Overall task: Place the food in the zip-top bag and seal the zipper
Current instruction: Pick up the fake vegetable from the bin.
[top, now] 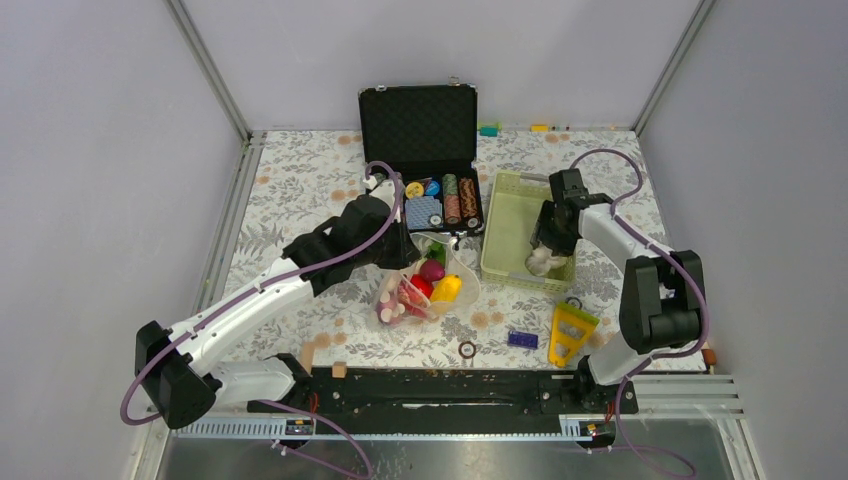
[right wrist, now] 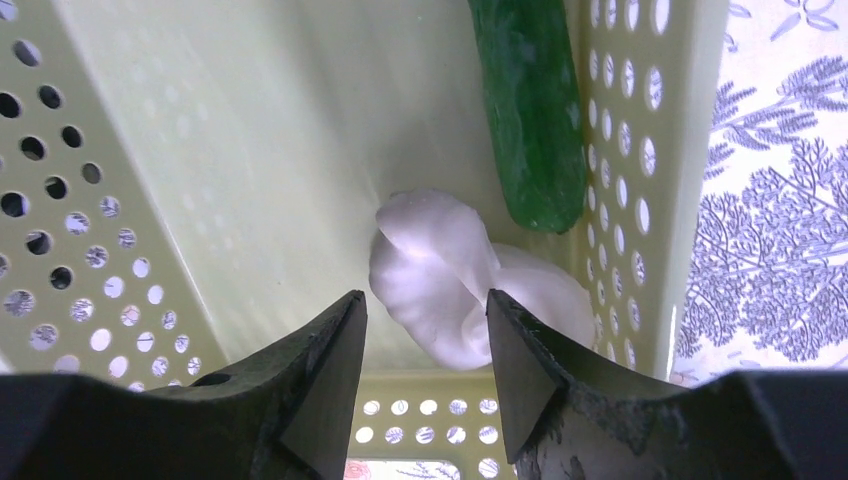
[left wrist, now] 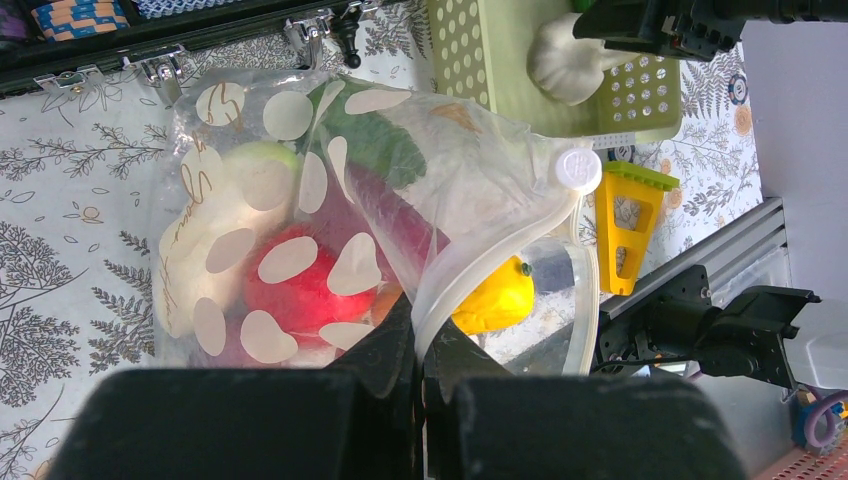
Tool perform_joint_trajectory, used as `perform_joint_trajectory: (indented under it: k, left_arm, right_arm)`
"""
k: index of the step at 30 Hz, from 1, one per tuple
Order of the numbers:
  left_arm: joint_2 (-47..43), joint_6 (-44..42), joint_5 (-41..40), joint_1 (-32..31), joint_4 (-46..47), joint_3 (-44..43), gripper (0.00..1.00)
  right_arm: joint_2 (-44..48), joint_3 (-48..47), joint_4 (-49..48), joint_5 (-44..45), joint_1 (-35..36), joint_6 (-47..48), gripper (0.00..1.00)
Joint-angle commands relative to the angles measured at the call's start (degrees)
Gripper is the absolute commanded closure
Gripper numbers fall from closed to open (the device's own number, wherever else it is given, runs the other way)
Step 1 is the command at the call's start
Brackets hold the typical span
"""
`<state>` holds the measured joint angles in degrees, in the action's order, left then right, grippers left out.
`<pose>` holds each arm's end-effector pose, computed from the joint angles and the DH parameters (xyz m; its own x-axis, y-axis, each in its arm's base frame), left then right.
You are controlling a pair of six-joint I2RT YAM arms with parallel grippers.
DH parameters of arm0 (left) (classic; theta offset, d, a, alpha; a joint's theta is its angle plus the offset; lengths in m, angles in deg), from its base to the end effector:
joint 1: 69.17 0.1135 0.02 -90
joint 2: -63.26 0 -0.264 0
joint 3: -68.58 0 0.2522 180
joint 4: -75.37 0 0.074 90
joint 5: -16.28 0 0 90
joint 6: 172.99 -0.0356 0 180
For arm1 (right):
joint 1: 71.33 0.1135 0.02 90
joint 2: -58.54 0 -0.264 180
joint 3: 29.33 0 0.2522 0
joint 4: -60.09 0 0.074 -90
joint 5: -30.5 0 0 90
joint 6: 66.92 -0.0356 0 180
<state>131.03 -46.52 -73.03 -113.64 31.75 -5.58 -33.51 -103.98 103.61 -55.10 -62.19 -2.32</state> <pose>0.1838 -0.1811 0.3196 -0.7676 -0.0793 -0.6360 0.3122 0.8204 -0.4791 0.3196 0.0487 0.2062 -0.8316 0.2994 -0.4678 0.2603 0.9541 0.1479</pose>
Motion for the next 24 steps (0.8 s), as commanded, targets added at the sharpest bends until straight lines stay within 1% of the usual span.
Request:
perform_joint_trajectory:
  k: [1,4,7,12,17,19,20,21,24]
  left_arm:
    - [-0.1,-0.5,0.7,0.3,2.9,-2.4,1.0]
    - [0.0,-0.5,0.8,0.3,2.9,-2.4,1.0]
    - [0.3,-0.5,0.9,0.3,2.9,-2.5,1.0]
    - [0.1,-0.5,1.0,0.3,2.9,-2.4,1.0]
    - [-0.7,-0.5,0.2,0.3,2.7,-2.0,1.0]
    - [-0.8,-0.5,0.0,0.3,2.7,-2.0,1.0]
    - [-0.7,-0.5,0.1,0.3,2.7,-2.1,1.0]
    - [-0.7,-0.6,0.1,0.3,2.7,-2.1,1.0]
    - [-0.5,-0.6,0.2,0.3,2.6,-2.3,1.0]
  right_arm:
    - [2.4,0.8,5.3,3.7,0.9,-2.1,0.44]
    - [3.4,1.3,7.5,7.0,1.2,-2.9,0.41]
    - [3.2,1.8,7.1,6.2,1.2,-3.6,0.4]
    - [-1.8,1.4,4.1,2.0,1.3,-4.8,0.4]
    - [-6.9,-0.7,4.6,1.9,1.3,-5.5,0.39]
    - [-7.7,-1.7,5.5,3.0,1.4,-5.5,0.4]
    - [-7.7,-1.8,5.4,3.4,1.4,-5.6,0.42]
    - [-7.6,-1.7,5.2,3.5,1.4,-5.7,0.46]
    - [-6.3,-0.8,3.3,2.7,1.4,-5.8,0.68]
